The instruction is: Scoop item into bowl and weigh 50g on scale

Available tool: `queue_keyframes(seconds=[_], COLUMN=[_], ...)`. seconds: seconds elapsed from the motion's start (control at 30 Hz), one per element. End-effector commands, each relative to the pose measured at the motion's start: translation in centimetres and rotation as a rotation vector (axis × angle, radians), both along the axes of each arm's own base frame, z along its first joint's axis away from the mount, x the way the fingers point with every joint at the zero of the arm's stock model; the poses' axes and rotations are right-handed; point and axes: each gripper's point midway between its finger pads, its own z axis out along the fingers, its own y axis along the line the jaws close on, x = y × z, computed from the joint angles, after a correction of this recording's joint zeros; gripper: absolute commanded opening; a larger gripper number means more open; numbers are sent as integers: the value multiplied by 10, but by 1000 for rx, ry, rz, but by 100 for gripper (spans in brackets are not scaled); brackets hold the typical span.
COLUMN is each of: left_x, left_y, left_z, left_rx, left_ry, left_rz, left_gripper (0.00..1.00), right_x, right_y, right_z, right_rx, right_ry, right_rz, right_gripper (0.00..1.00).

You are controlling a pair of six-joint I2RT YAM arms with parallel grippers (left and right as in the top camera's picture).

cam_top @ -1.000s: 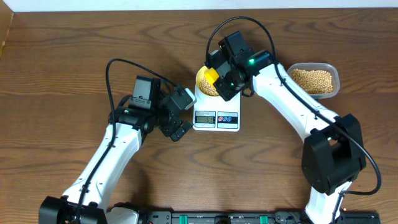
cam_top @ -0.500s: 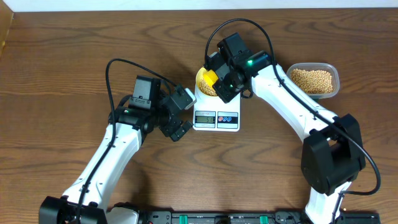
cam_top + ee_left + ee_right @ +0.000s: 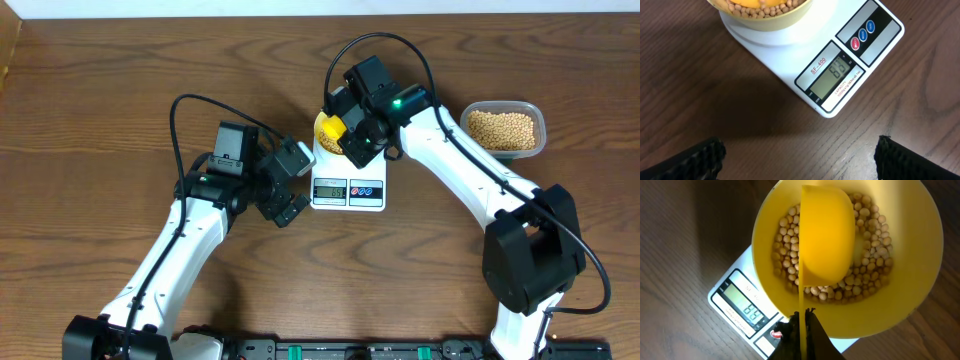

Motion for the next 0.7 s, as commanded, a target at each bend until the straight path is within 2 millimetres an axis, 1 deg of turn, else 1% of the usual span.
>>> queue_keyframes(seconds=[0.0, 0.23, 0.5, 0.57, 0.67], left_x=[0, 0, 0, 0, 0], left_y=[0, 0, 0, -1, 0], left_z=[5, 5, 5, 5, 5], left_rx=[-9, -9, -9, -9, -9], left_ry=[-17, -17, -17, -17, -17], left_rz=[-13, -13, -13, -13, -13], left_gripper=[98, 98, 98, 98, 98], right_x=[-2, 5, 12, 14, 17], right_y=[2, -4, -3, -5, -10], right_z=[-6, 1, 22, 26, 25], right_rx=[23, 101, 221, 226, 208], right_ry=[30, 69, 86, 81, 69], right_rz=[-2, -41, -47, -52, -64], right_gripper=[1, 1, 1, 1, 1])
